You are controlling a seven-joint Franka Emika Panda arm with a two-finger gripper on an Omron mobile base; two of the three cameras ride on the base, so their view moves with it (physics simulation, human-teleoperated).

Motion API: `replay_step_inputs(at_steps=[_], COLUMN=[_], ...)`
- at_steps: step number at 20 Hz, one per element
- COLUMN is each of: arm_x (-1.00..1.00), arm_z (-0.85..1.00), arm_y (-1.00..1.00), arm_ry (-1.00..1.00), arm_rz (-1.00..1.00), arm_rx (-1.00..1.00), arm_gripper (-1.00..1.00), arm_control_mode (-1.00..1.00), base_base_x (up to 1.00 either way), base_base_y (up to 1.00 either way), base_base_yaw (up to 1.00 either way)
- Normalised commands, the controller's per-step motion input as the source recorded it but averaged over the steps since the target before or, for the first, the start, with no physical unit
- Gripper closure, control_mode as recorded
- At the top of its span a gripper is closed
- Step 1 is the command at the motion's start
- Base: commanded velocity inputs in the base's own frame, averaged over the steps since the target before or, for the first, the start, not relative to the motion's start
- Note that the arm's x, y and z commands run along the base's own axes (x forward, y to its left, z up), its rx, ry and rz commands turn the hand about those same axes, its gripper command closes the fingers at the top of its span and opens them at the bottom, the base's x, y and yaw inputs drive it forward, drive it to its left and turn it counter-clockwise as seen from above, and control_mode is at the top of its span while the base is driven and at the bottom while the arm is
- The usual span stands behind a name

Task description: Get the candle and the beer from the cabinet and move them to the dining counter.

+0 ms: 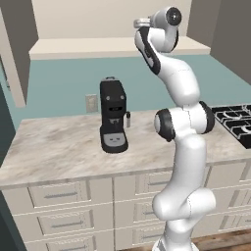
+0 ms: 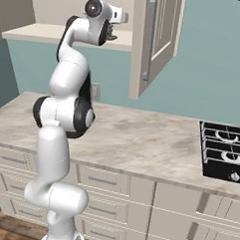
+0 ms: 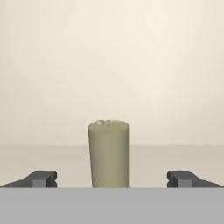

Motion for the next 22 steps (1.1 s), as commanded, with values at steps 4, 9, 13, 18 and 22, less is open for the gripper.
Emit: replay_step_inputs(at_steps=[4,9,13,18,22], arm_x=[0.18,0.03,0.0,0.0,0.0], arm_z=[0.0,0.0,0.0,0.0,0.0], arm_y=[0.0,0.0,0.0,0.0,0.0], arm_ry=[0.0,0.0,0.0,0.0,0.0], arm_rz=[0.0,0.0,0.0,0.0,0.0], arm_rx=[0.0,0.0,0.0,0.0,0.0], arm_gripper=[-1.0,-1.0,-1.0,-1.0,-1.0], arm_control_mode=[-1.0,-1.0,-1.0,-1.0,-1.0], base_base_x=[0.0,0.0,0.0,0.0,0.0], base_base_y=[0.0,0.0,0.0,0.0,0.0], base_base_yaw=[0.0,0.0,0.0,0.0,0.0])
